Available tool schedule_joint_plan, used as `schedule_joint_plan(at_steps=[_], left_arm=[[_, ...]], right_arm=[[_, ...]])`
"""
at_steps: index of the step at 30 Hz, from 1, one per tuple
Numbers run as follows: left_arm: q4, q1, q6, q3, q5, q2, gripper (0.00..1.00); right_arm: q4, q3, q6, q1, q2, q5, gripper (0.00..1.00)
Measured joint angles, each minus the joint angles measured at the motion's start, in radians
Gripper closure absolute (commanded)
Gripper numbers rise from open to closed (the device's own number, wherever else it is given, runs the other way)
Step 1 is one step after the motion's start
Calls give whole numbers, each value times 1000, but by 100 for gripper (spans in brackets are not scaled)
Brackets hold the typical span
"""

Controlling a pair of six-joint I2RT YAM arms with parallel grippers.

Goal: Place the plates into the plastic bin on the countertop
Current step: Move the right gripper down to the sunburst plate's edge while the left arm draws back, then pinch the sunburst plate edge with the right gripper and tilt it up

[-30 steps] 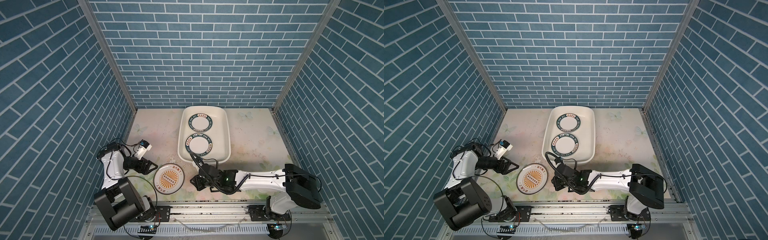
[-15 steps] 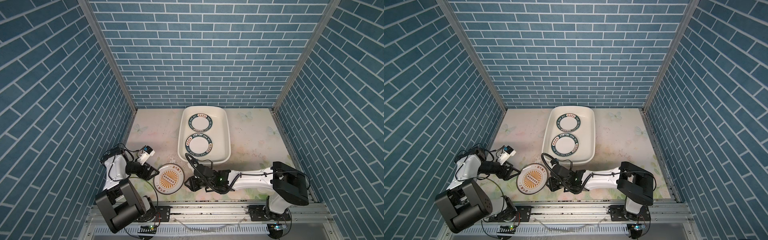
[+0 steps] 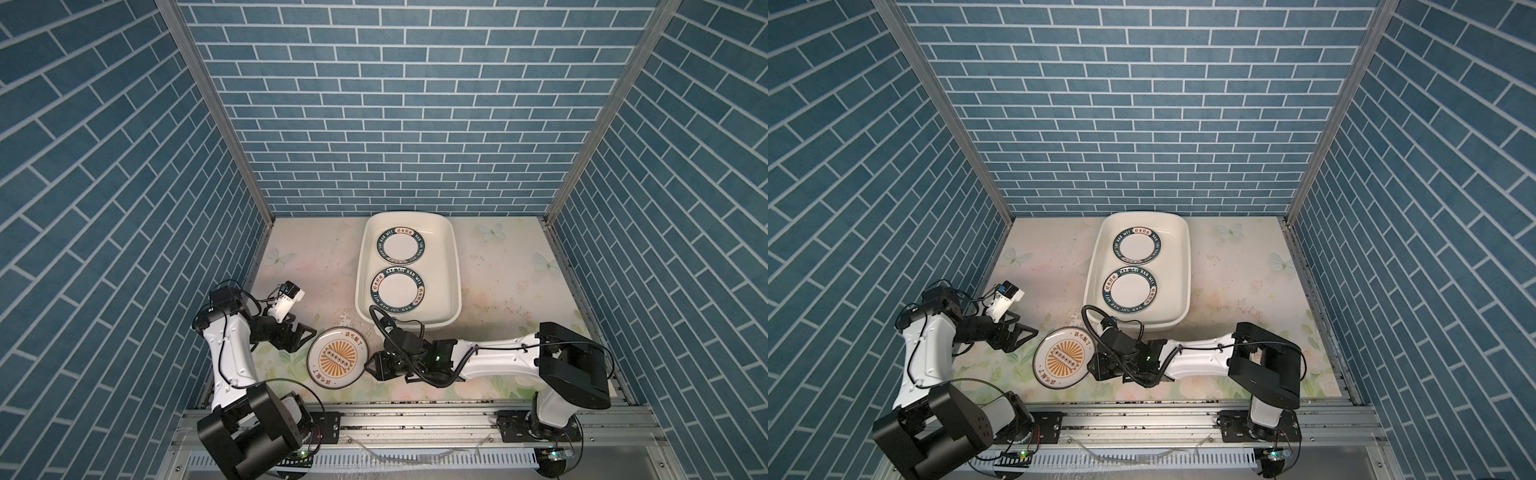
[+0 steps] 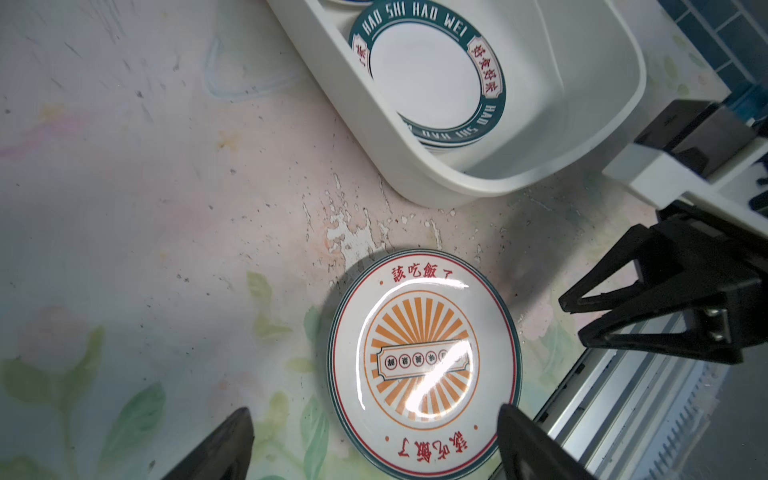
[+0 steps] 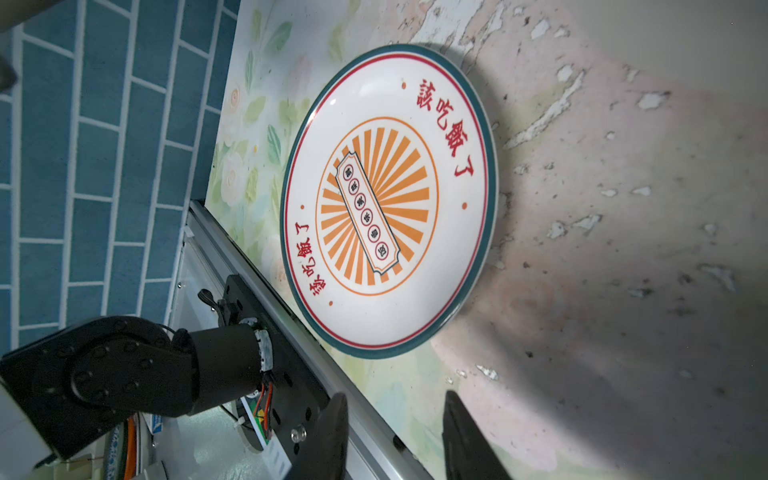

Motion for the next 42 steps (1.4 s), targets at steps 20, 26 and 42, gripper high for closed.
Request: schedule_joint_plan(at_steps=[20,26,42], left_arm=[[141,-169,-455,206,103,-144,4],[160,-211,-538,203,92,-160,4],[143,-227,-612,251,132,-112,4]], right_arm=[[148,-44,179,85,76,163,62],[126,-90,180,88,56,179,61],[182,-69,206,86,109,164,61]])
